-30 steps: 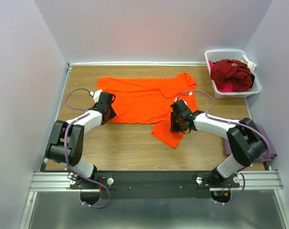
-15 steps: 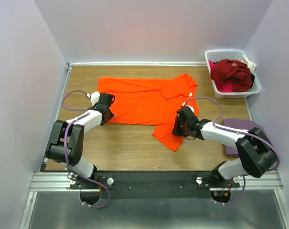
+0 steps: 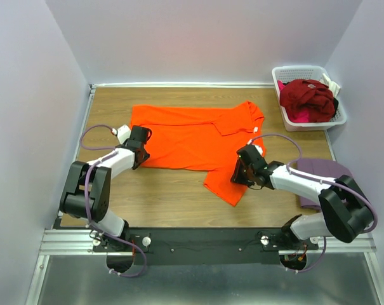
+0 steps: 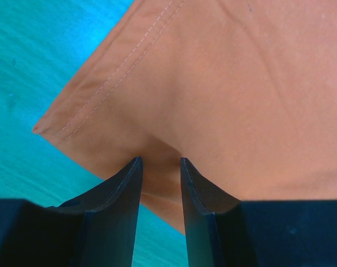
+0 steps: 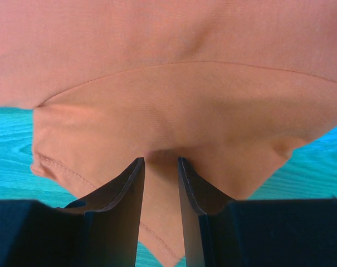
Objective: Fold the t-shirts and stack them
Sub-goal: Grap the side of the flattened tshirt closest away from the robot with both arms
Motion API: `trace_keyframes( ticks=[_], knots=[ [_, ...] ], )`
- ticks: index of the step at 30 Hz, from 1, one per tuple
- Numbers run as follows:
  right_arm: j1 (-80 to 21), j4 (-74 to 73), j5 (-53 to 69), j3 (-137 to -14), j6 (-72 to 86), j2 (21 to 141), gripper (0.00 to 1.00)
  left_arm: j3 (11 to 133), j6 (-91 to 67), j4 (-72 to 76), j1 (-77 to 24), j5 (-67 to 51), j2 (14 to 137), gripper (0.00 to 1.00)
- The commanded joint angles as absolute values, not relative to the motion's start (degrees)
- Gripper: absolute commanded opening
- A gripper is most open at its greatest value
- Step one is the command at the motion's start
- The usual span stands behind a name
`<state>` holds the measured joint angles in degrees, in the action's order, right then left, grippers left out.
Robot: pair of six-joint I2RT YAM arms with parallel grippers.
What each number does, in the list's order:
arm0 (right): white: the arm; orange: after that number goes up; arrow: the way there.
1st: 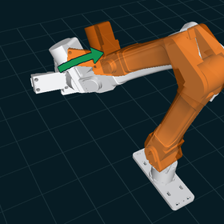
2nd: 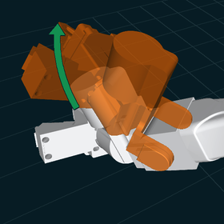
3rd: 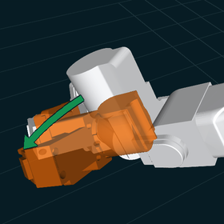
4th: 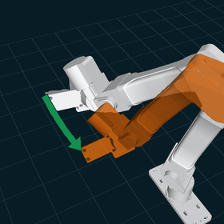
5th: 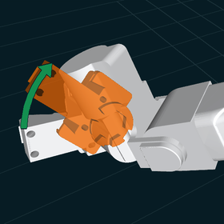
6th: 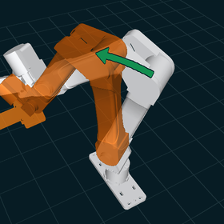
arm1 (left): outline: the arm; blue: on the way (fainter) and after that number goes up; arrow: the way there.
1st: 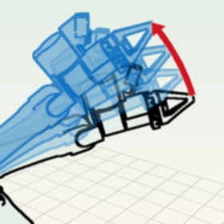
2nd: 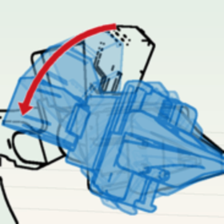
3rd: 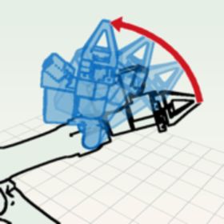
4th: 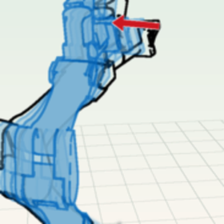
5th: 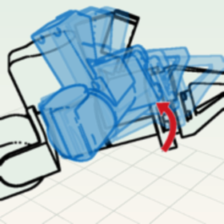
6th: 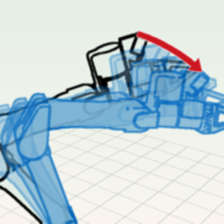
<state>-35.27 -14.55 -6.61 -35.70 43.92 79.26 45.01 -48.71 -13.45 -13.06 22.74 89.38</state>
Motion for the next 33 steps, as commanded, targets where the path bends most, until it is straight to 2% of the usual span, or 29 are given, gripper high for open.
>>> trace_keyframes(
  ticks=[1, 10, 18, 33],
  knots=[
    [-35.7, -26.2, -8.6, -32.9, 44.2, 79.2, 0.39, 42.5, -49.3, -16.4, -12.6, 25.5, 84.4, 0.42],
    [-35.8, -26.5, -8.4, -33.8, 43.3, 78.4, 0.4, 41.2, -52.4, -21.0, -12.2, 32.5, 73.4, 0.46],
    [-35.7, -26.5, -8.4, -34.2, 43.1, 78.1, 0.4, 41.6, -55.3, -25.6, -11.4, 34.5, 77.5, 0.47],
    [-35.7, -26.4, -8.0, -34.9, 42.9, 79.2, 0.4, 37.4, -50.4, -17.8, -5.3, 26.3, 80.9, 0.47]
  ],
)
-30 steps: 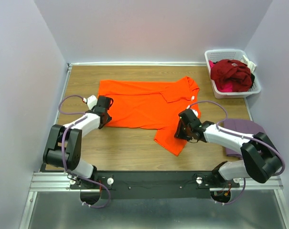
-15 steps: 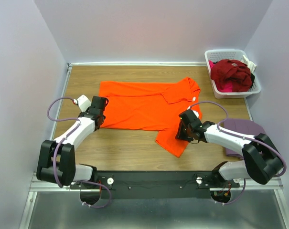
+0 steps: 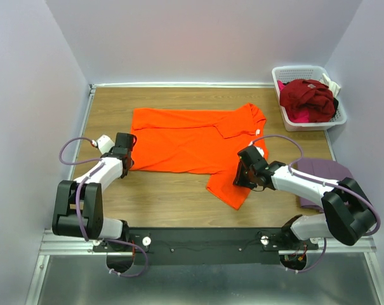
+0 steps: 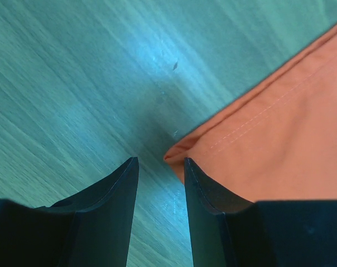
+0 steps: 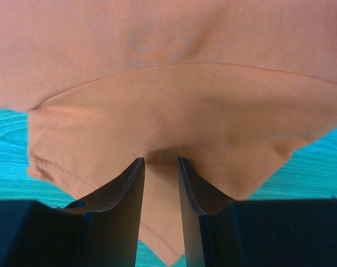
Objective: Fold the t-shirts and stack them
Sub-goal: Grap the side of the flattened tshirt closest away from the robot with both arms
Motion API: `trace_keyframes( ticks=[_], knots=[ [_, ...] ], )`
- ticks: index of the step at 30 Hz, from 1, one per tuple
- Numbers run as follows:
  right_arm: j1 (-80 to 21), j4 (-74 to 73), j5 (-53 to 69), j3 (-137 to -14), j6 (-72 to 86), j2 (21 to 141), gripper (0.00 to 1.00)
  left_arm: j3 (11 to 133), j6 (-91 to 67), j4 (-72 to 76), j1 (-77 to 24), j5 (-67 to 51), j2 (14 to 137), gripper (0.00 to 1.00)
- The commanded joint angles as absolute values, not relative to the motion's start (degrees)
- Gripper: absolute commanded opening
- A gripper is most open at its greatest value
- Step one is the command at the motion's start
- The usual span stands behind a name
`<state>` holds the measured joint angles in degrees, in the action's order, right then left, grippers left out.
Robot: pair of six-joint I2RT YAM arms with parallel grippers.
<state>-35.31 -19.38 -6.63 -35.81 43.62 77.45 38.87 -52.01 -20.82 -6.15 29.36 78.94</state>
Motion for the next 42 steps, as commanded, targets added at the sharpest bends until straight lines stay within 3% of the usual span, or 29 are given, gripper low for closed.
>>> trace_keyframes(
  ticks=[1, 19, 25, 26, 29, 42],
  knots=[
    [-35.8, -26.5, -8.1, -35.0, 42.8, 79.4, 0.39, 37.3, -50.0, -17.1, -5.1, 25.8, 81.3, 0.47],
    [-35.8, -26.5, -8.5, -36.0, 42.7, 80.9, 0.4, 38.0, -48.3, -14.3, -4.3, 22.6, 82.5, 0.47],
    [-35.7, -26.5, -8.7, -35.9, 42.6, 80.4, 0.39, 38.1, -48.0, -13.6, -4.0, 21.3, 84.9, 0.31],
    [-35.7, -26.5, -8.7, -35.9, 42.7, 80.5, 0.39, 38.0, -48.0, -13.5, -4.0, 21.4, 84.6, 0.2],
    [-35.7, -26.5, -8.6, -36.0, 42.7, 80.8, 0.39, 37.7, -48.3, -14.1, -3.8, 21.7, 83.4, 0.0],
    [-35.8, -29.3, -10.0, -35.6, 43.6, 74.2, 0.4, 40.0, -48.9, -18.6, -3.8, 24.3, 69.7, 0.0]
  ],
)
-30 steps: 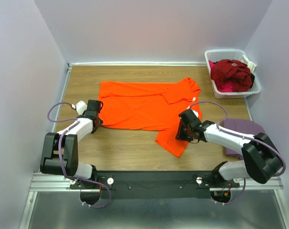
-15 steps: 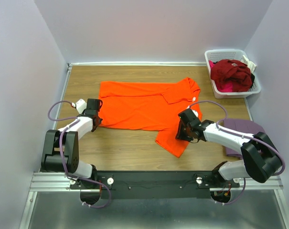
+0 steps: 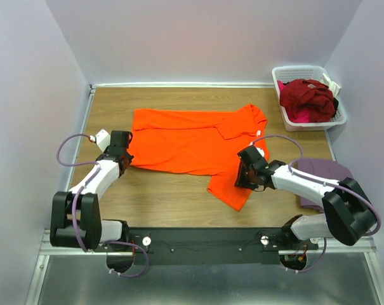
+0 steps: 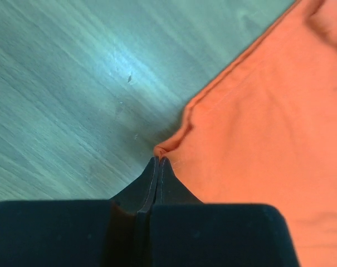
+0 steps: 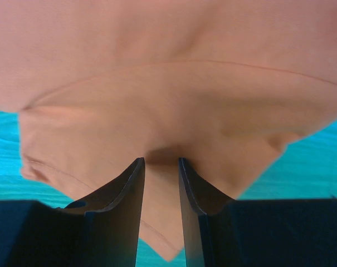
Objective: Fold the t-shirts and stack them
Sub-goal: Grap the side of the flattened tshirt closest away from the robot with both arms
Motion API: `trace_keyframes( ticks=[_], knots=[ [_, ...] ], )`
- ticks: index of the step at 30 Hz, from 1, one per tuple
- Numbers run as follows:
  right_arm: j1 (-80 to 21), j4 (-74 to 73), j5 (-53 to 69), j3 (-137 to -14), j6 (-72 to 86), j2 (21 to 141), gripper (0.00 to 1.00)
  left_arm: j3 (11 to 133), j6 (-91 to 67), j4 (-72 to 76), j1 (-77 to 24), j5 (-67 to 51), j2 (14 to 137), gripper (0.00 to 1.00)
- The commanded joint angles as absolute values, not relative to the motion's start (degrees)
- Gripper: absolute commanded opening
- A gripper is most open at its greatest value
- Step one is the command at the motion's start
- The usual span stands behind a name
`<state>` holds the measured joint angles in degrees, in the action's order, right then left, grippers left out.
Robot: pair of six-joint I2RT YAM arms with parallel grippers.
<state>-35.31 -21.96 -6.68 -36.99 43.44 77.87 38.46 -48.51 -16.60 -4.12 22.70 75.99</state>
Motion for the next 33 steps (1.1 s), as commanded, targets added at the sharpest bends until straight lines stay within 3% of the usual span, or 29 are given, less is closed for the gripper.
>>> trace_keyframes(
  ticks=[1, 9, 22, 33],
  knots=[
    [-36.1, -29.9, -10.5, -35.7, 43.8, 73.5, 0.4, 40.6, -48.5, -18.7, -3.8, 24.3, 69.0, 0.0],
    [-39.4, -38.1, -15.8, -37.4, 48.2, 72.2, 0.41, 41.6, -47.8, -18.1, -3.8, 22.2, 70.1, 0.0],
    [-49.1, -39.1, -10.5, -36.4, 55.2, 71.9, 0.44, 41.3, -47.2, -16.8, -3.8, 21.5, 71.4, 0.0],
    [-49.6, -38.6, -8.4, -33.0, 57.2, 72.9, 0.4, 41.0, -47.2, -16.7, -3.8, 21.6, 71.5, 0.0]
  ],
)
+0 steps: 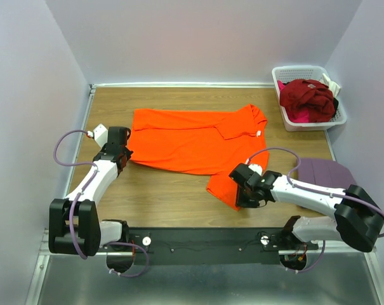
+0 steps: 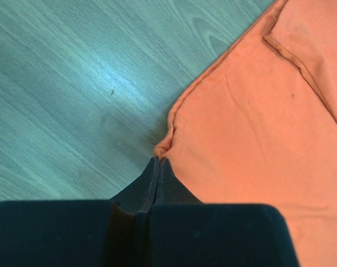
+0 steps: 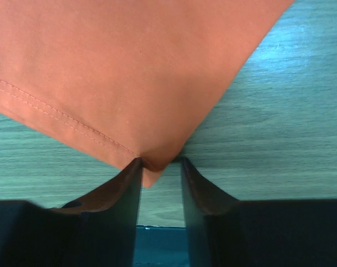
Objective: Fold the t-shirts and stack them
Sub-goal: Grap the side of the flattened tshirt closest away from the robot with both arms, then fold the other side of the tshirt into a rectangle
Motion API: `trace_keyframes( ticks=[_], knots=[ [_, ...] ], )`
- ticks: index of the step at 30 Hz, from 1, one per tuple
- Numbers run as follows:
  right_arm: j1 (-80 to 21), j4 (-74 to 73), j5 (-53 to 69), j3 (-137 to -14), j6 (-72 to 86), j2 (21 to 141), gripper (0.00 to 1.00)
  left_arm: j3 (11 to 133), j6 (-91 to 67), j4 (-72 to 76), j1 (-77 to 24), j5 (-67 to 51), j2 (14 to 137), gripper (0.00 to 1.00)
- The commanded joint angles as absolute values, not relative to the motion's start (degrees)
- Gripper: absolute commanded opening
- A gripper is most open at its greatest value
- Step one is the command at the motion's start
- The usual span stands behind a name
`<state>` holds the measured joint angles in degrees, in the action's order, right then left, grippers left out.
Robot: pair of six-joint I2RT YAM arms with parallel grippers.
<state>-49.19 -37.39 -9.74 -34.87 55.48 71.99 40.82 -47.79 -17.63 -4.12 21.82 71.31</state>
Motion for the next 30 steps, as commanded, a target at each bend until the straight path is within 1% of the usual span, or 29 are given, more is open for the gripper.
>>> trace_keyframes(
  ticks=[1, 2, 3, 4, 5, 8, 17, 26, 30],
  knots=[
    [-49.6, -38.4, -8.3, -33.0, 57.2, 73.2, 0.38, 41.1, -47.1, -16.7, -3.8, 21.6, 71.5, 0.0],
    [-49.6, -38.4, -8.2, -32.9, 57.1, 73.6, 0.34, 41.1, -47.2, -16.9, -3.8, 21.7, 71.3, 0.0],
    [-49.6, -38.4, -8.1, -33.0, 57.0, 73.7, 0.15, 41.0, -47.2, -17.0, -3.8, 21.8, 71.1, 0.0],
    [-49.7, -38.4, -8.2, -33.1, 56.9, 73.5, 0.05, 41.1, -47.2, -17.1, -3.8, 21.9, 70.9, 0.0],
    [-49.6, -38.5, -8.3, -33.0, 56.9, 73.0, 0.01, 41.0, -47.1, -17.2, -3.8, 22.1, 70.8, 0.0],
    [-49.7, -40.0, -9.4, -33.4, 57.6, 70.5, 0.01, 40.7, -47.5, -18.1, -3.8, 22.6, 70.1, 0.0],
    [-49.6, -54.0, -17.0, -38.3, 63.5, 59.9, 0.01, 38.9, -50.0, -21.4, -3.8, 24.1, 66.4, 0.0],
    [-49.6, -62.1, -23.5, -43.8, 66.5, 56.5, 0.01, 36.3, -51.3, -23.6, -4.0, 23.9, 63.8, 0.0],
    [-49.7, -65.6, -31.0, -48.4, 67.0, 56.9, 0.01, 35.9, -51.5, -24.1, -4.0, 23.9, 63.6, 0.0]
  ],
)
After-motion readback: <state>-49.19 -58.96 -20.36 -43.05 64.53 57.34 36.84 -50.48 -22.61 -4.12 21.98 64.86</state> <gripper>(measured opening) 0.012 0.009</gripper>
